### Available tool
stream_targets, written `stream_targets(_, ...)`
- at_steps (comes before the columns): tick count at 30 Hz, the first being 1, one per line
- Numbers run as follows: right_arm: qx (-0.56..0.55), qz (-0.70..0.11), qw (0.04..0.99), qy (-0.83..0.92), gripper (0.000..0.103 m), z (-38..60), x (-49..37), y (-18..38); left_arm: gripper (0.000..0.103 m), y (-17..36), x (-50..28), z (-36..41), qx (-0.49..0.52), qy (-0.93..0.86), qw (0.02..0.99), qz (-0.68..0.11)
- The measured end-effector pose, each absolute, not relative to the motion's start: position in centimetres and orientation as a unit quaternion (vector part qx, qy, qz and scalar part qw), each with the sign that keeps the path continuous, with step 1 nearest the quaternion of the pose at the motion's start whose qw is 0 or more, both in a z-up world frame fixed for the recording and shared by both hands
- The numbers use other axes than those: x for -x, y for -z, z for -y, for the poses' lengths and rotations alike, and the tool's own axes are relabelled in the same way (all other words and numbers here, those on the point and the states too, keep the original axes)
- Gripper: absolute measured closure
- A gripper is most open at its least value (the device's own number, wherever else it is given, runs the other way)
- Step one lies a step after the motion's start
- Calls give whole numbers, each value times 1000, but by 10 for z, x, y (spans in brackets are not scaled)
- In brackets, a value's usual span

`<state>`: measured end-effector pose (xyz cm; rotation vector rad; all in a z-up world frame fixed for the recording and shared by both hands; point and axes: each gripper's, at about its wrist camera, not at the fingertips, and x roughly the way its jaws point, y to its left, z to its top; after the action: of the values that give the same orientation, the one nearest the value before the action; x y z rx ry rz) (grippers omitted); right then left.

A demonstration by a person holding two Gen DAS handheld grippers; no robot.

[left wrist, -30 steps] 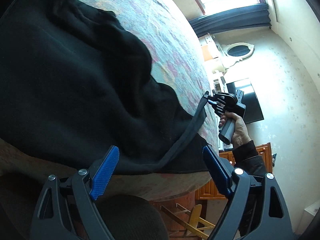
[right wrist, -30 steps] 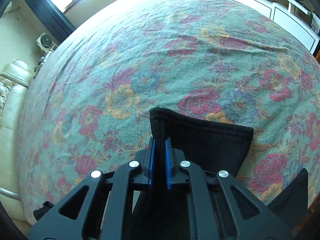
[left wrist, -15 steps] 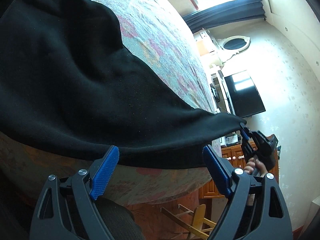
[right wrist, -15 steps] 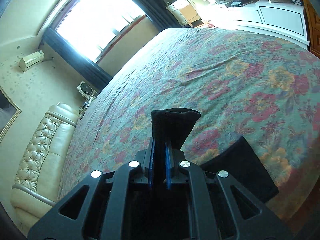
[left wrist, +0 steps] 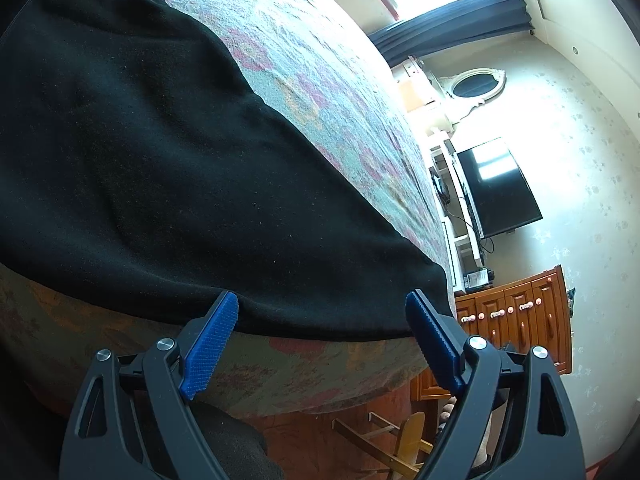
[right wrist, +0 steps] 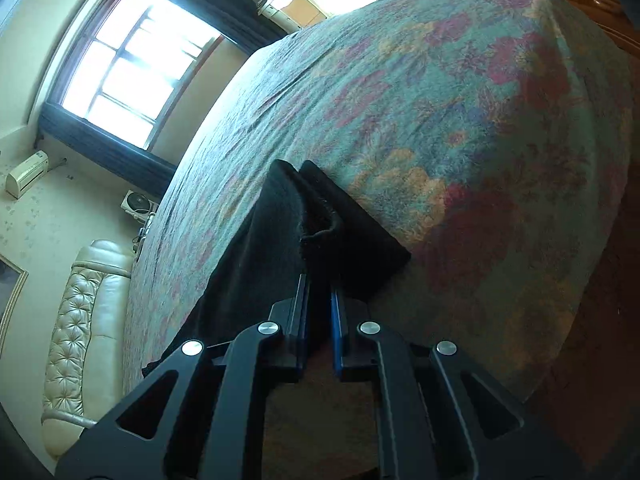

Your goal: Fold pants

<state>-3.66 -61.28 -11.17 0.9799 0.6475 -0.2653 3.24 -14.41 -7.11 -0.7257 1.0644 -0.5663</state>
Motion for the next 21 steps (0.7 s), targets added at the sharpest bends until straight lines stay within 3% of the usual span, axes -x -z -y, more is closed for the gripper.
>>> stream_targets(7, -486, -311, 808, 125, 92, 618, 46, 134, 19, 67, -32, 143, 318, 267, 768, -487)
stream_targets(10, -491, -313, 803, 126, 78, 621, 50, 133, 19, 65, -33, 141, 316, 270, 766, -490)
stream_targets(14, -465, -309, 816, 150, 71, 633, 63, 117, 19, 56, -35, 135, 294, 283, 771, -489)
stream_targets(16, -449, -299, 827, 156, 42, 644, 64, 103, 19, 46, -36, 130, 279, 292, 779, -479)
stream_targets(21, -419, -335, 838, 96, 36, 667, 24, 89, 18, 22, -38, 115, 220, 312, 808, -449)
